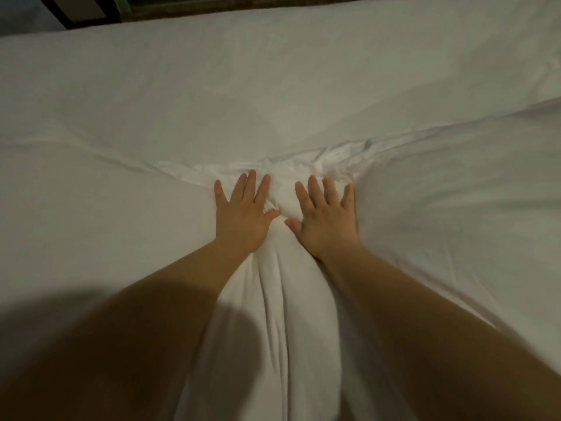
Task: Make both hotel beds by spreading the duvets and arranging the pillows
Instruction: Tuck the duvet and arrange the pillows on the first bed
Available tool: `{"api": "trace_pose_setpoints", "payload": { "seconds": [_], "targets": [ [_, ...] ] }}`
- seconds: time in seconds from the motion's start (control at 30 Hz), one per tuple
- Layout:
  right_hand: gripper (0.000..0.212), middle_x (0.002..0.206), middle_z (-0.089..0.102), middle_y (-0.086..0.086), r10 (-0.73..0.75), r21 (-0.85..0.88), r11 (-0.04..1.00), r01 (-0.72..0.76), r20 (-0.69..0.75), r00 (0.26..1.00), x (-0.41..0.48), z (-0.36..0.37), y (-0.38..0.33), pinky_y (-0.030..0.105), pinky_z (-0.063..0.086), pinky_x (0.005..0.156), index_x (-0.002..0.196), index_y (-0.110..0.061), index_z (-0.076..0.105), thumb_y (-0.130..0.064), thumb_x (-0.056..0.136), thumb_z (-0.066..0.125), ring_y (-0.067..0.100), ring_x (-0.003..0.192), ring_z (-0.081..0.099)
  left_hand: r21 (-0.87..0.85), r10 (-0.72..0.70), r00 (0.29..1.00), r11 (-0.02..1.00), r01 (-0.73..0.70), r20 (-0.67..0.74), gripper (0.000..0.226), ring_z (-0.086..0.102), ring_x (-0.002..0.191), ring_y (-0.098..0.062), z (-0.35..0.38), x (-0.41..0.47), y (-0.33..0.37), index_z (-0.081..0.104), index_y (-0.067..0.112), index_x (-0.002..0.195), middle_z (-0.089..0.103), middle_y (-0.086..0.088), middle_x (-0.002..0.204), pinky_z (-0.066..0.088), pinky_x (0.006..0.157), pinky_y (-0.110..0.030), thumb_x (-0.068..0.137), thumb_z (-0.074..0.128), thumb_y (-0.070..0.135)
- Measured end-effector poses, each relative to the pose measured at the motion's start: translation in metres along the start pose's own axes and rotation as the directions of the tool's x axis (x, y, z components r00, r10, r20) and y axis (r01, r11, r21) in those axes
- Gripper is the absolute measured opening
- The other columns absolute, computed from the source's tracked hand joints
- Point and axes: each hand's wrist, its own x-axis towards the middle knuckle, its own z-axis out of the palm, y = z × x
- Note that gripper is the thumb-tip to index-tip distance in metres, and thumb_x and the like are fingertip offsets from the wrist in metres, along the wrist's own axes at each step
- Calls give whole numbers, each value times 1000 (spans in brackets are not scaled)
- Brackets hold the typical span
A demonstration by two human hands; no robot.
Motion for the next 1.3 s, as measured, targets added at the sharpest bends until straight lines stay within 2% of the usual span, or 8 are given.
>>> {"api": "trace_pose_setpoints", "payload": {
  "seconds": [0.2,0.33,0.4,0.6,0.67,0.87,1.07,1.3],
  "targets": [
    [53,146,45,8,105,204,975,-88,-77,991,-103,-14,-22,55,30,107,139,-15,48,-30,91,33,31,133,44,-187,-67,996,979,77,58,60,1,147,-18,-44,-85,47,-5,4,150,-4,-9,159,0,116,-50,94,15,15],
    [64,161,3,7,125,176,974,-146,127,984,-173,-39,-15,50,-6,116,153,-17,3,-30,98,32,27,148,1,-216,31,982,976,10,185,59,-8,146,-17,-76,-162,90,-8,6,150,-9,-7,159,1,116,-49,100,20,24],
    [65,161,4,8,157,154,972,-178,135,978,-209,-42,-14,48,-11,114,153,-18,5,-35,97,32,27,148,-1,-196,92,977,979,-54,191,60,-8,147,-20,-87,-198,98,-6,9,151,-9,-7,159,0,115,-52,101,23,27],
    [59,128,62,9,232,253,931,-262,143,962,-281,-14,-23,50,23,104,122,-16,66,-37,78,34,32,121,56,-160,303,944,946,-281,134,56,14,145,-29,-82,-271,107,21,13,151,5,-9,157,9,112,-58,97,21,30],
    [57,131,59,9,242,236,936,-262,111,964,-291,-17,-25,49,22,105,124,-17,65,-36,80,34,32,124,53,-128,290,947,953,-273,139,66,28,141,-31,-76,-276,108,37,13,145,16,-7,154,18,109,-61,88,9,32],
    [59,161,-6,5,245,179,948,-261,106,964,-319,1,-35,49,-12,115,153,-16,-2,-35,101,20,26,147,-10,-57,305,946,952,-300,110,60,-9,146,-23,-58,-300,107,-10,18,151,-12,-5,159,0,115,-51,101,15,40],
    [58,161,-4,3,351,269,887,-376,137,926,-374,-5,-42,50,-10,115,153,-16,-1,-33,103,22,23,148,-8,-50,338,919,941,-335,202,72,-13,146,-23,-66,-348,119,-17,17,149,-18,-5,158,4,114,-54,100,27,43],
    [55,161,-1,-1,614,428,712,-557,4,789,-409,-52,44,51,-7,115,154,-24,3,-36,103,21,21,148,-2,-123,458,888,884,-452,28,82,-15,145,-20,-144,-346,205,-18,20,149,-20,-3,157,-3,115,-51,97,43,39]
  ]
}}
